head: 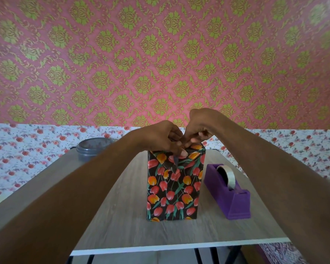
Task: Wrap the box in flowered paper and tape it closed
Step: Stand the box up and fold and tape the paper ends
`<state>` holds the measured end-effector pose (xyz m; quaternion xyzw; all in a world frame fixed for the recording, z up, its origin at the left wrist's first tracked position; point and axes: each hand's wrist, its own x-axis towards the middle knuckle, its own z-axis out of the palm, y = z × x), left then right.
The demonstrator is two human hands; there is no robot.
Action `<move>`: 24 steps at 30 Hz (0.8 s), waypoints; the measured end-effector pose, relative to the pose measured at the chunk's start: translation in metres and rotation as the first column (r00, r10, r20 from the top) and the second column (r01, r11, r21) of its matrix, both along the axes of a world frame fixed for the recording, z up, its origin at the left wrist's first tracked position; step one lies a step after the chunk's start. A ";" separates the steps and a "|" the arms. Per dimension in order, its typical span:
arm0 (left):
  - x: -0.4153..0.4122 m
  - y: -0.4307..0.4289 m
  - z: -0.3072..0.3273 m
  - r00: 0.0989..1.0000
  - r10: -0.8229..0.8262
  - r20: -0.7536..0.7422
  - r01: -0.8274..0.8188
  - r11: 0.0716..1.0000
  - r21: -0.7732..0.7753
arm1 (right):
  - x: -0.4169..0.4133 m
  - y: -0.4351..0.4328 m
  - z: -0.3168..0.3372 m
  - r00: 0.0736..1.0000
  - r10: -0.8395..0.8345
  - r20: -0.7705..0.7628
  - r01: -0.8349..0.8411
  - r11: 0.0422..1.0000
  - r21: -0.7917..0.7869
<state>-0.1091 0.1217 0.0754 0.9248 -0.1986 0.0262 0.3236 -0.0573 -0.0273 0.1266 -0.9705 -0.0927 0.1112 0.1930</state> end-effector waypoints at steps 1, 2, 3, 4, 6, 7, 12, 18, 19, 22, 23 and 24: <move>0.000 0.000 0.000 1.000 -0.001 -0.002 0.001 1.000 -0.004 | 0.000 0.000 0.001 1.000 -0.003 -0.020 0.003 1.000 -0.024; 0.000 0.001 0.000 1.000 -0.001 -0.005 0.001 1.000 -0.002 | -0.001 0.000 0.003 0.999 -0.010 -0.042 0.008 0.999 -0.051; 0.000 0.001 0.000 1.000 -0.001 -0.007 0.001 1.000 0.001 | -0.001 0.000 0.003 0.998 -0.020 -0.059 0.015 0.997 -0.080; 0.000 0.001 -0.001 1.000 0.001 -0.009 -0.001 1.000 0.005 | -0.001 -0.001 0.004 0.997 -0.033 -0.066 0.026 0.994 -0.108; 0.000 0.001 -0.001 1.000 0.007 -0.015 -0.007 1.000 0.009 | 0.001 -0.004 0.003 0.996 -0.058 -0.064 0.048 0.989 -0.140; -0.001 0.000 0.000 1.000 0.012 -0.017 -0.012 1.000 0.009 | 0.001 -0.006 0.001 0.996 -0.063 -0.062 0.054 0.989 -0.139; -0.003 -0.002 0.001 0.999 0.035 -0.025 -0.035 0.999 0.015 | -0.004 -0.025 -0.003 0.990 -0.005 -0.144 0.005 1.000 0.000; -0.002 0.006 0.000 0.996 0.018 -0.090 -0.031 0.990 -0.137 | -0.011 -0.036 -0.008 0.992 0.022 -0.125 0.003 0.981 0.196; -0.002 0.008 -0.001 0.996 0.002 -0.093 -0.021 0.980 -0.200 | -0.011 -0.035 -0.011 0.994 0.010 -0.107 0.012 0.979 0.201; -0.003 0.015 -0.005 0.997 -0.038 -0.060 0.012 0.923 -0.384 | -0.007 -0.035 -0.023 0.996 -0.024 -0.087 0.044 0.972 0.230; -0.005 0.017 -0.006 0.998 -0.046 -0.042 0.024 0.905 -0.424 | -0.006 -0.036 -0.026 0.995 -0.024 -0.094 0.048 0.965 0.256; -0.006 0.017 -0.007 0.999 -0.051 -0.020 0.036 0.888 -0.458 | -0.007 -0.038 -0.026 0.994 -0.022 -0.103 0.051 0.956 0.289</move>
